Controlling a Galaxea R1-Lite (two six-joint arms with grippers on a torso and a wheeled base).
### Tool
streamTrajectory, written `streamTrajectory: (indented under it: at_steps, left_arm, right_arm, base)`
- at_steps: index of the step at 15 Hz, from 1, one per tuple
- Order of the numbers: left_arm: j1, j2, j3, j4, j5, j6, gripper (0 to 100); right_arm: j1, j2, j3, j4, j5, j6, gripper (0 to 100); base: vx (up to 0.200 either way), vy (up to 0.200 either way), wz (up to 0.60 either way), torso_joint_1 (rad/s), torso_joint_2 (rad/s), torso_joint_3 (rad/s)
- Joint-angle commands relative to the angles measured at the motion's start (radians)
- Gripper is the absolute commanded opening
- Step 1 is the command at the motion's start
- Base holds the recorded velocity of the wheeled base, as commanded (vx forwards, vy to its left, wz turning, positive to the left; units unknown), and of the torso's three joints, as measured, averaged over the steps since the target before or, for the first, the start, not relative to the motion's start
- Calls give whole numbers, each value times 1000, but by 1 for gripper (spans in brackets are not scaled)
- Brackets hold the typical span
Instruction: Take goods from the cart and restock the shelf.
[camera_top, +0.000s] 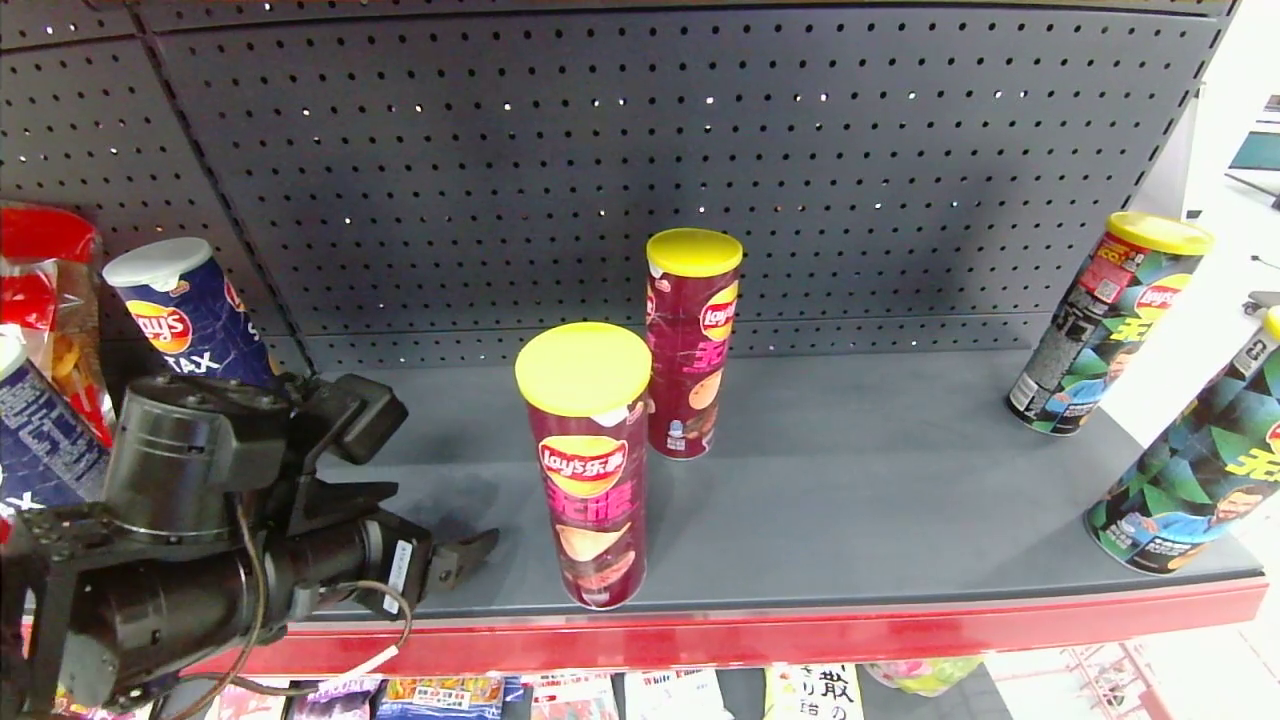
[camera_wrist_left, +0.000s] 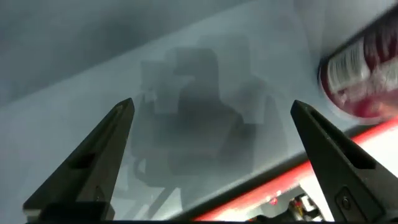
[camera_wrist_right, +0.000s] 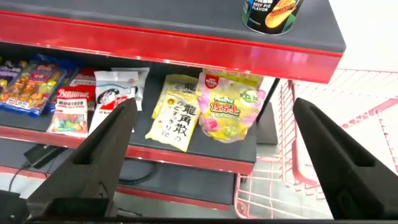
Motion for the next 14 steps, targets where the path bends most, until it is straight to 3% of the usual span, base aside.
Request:
streamTrajectory:
  at_steps: [1, 3, 7, 14]
  left_arm:
    - [-25, 54, -37, -1, 3, -32, 100]
    - [-59, 99, -78, -1, 20, -76, 100]
    - [-67, 180, -139, -1, 59, -79, 100]
    - [-94, 183, -144, 7, 75, -78, 100]
  right_arm:
    - [2, -9, 4, -1, 0, 4, 100]
    - [2, -9, 4, -1, 0, 7, 100]
    - [2, -9, 4, 1, 0, 8, 100]
    - [2, -9, 4, 1, 0, 10, 100]
  base:
    - [0, 0, 0, 0, 0, 0]
    - [0, 0, 0, 0, 0, 0]
    - [0, 0, 0, 0, 0, 0]
    - [0, 0, 0, 0, 0, 0]
